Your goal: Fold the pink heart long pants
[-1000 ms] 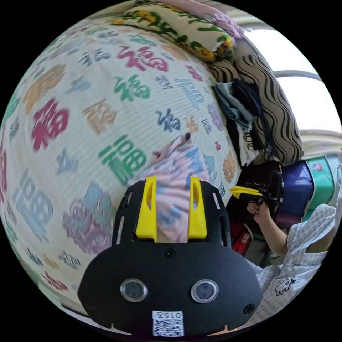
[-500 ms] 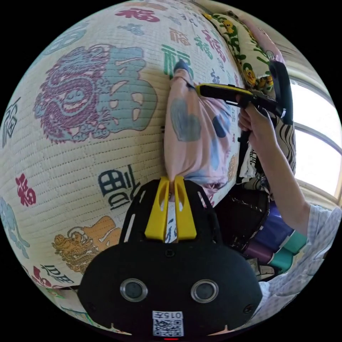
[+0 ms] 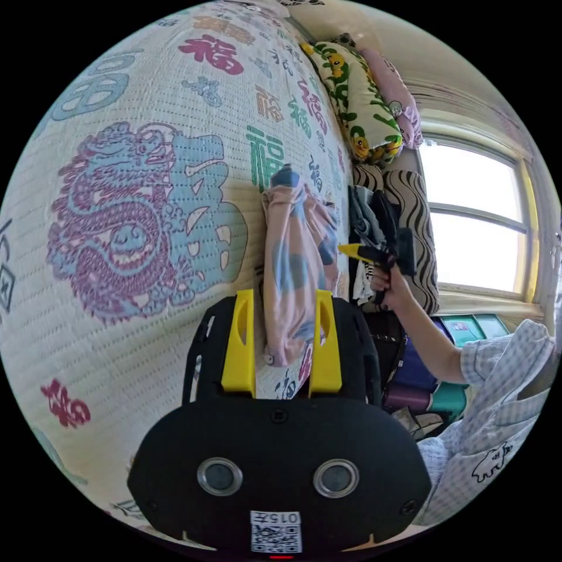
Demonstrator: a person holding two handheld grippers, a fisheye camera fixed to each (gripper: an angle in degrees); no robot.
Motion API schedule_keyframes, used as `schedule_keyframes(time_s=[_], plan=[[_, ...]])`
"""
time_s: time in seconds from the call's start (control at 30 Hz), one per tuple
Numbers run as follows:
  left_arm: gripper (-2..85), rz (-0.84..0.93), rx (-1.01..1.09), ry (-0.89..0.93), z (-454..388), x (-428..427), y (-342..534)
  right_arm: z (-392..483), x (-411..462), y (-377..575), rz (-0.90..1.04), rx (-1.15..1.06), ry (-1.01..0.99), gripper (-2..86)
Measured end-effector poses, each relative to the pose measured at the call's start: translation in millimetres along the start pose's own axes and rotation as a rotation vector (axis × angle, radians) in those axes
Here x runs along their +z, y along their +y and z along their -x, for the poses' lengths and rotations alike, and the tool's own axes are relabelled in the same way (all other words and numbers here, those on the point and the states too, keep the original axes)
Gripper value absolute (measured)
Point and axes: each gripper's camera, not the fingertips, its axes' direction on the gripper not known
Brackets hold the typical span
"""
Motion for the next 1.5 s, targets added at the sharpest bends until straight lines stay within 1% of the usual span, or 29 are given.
schedule_keyframes(time_s=[0.07,0.13,0.2,0.27,0.33,0.43,0.5,0.57,0.7,0.87,1.0,1.1,1.17,1.3,1.4,1.43,1.47,1.5], plan=[[14.0,0.042,0.017,0.060,11,12,-9,-32,-2,30,-0.007,0.071,-0.172,10.5],[13.8,0.095,0.056,0.130,20,28,-18,-47,7,43,0.018,0.090,-0.289,10.1],[13.8,0.135,0.095,0.154,22,40,-25,-57,17,51,0.041,0.101,-0.350,9.1],[13.7,0.161,0.117,0.203,23,54,-30,-63,26,55,0.070,0.104,-0.454,8.5],[12.7,0.208,0.121,0.235,22,76,-36,-60,27,59,0.096,0.091,-0.466,7.6],[9.2,0.279,0.125,0.190,12,97,-41,-52,16,75,0.100,0.077,-0.437,5.1],[8.7,0.253,0.162,0.172,2,98,-38,-46,2,91,0.061,0.073,-0.409,4.4],[8.4,0.224,0.193,0.161,-12,95,-32,-34,-25,121,-0.020,0.047,-0.437,4.0],[8.3,0.174,0.246,0.245,-54,88,-9,-4,-73,180,-0.122,-0.004,-0.436,3.8],[8.4,0.181,0.373,0.321,-132,106,1,31,-175,276,-0.317,-0.056,-0.326,3.6],[8.5,0.192,0.467,0.377,-208,157,-18,26,-247,322,-0.445,-0.069,-0.207,3.8],[8.6,0.192,0.510,0.402,-258,209,-44,1,-303,338,-0.509,-0.098,-0.081,3.9],[8.6,0.174,0.521,0.408,-287,244,-64,-32,-348,337,-0.548,-0.097,-0.010,3.9],[8.7,0.098,0.499,0.457,-351,333,-119,-83,-419,326,-0.640,-0.100,0.088,4.4],[9.3,0.031,0.461,0.461,-390,399,-159,-123,-462,323,-0.734,-0.033,0.234,5.2],[9.8,0.003,0.432,0.449,-400,426,-173,-136,-471,330,-0.797,0.022,0.335,5.4],[10.0,-0.009,0.421,0.435,-403,440,-178,-147,-473,342,-0.850,0.084,0.416,5.6],[10.6,-0.014,0.387,0.376,-405,467,-187,-152,-470,350,-0.870,0.098,0.447,5.8]])
